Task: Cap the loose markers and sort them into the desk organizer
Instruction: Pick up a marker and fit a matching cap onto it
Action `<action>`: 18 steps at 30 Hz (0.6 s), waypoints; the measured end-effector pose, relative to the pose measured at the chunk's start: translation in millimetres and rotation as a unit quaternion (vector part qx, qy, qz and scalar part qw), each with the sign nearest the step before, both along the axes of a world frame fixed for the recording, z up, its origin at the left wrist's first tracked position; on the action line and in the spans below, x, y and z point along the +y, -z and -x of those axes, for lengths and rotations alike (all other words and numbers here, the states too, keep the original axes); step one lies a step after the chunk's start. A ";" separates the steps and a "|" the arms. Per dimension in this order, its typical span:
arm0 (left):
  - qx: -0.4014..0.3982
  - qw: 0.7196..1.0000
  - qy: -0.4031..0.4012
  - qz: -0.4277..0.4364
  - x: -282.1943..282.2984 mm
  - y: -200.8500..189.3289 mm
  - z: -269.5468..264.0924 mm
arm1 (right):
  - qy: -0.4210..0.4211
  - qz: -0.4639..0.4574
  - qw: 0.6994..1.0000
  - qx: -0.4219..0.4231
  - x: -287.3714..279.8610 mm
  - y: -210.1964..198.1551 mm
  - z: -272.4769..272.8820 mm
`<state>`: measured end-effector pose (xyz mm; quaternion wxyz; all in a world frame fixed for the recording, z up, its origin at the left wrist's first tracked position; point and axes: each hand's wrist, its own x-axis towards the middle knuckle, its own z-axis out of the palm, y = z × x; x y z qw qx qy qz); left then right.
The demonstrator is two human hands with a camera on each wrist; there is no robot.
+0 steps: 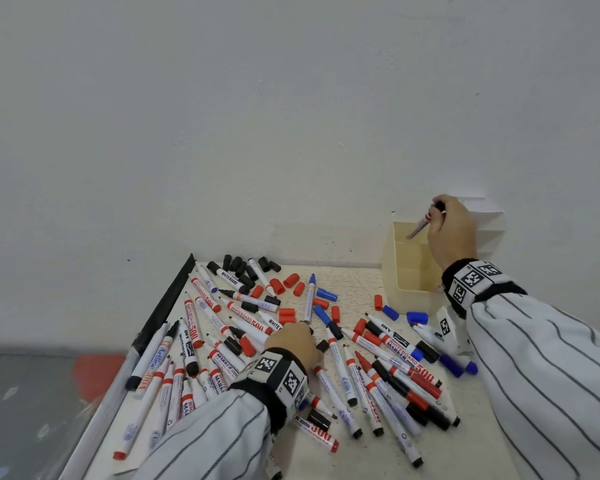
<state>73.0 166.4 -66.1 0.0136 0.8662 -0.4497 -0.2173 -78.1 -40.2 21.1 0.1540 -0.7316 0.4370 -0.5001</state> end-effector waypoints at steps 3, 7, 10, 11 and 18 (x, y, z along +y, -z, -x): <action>0.024 1.000 -0.007 -0.004 -0.9 4.7 3.9 | -0.012 -0.012 1.000 0.026 -7.3 -0.4 -5.8; 0.016 0.999 0.012 -0.050 -3.0 4.3 7.4 | -0.046 -0.061 0.996 0.044 -14.4 11.3 -14.1; 0.034 0.997 0.003 -0.076 -4.3 3.3 5.8 | -0.046 -0.057 0.995 0.063 -17.4 16.2 -18.1; 0.047 0.996 -0.005 -0.072 -5.4 4.6 4.5 | -0.045 -0.056 0.995 0.075 -19.5 17.9 -18.2; 0.146 0.986 -0.060 0.054 -8.9 -16.5 -9.4 | -0.005 -0.124 0.982 0.143 -27.8 25.5 -11.7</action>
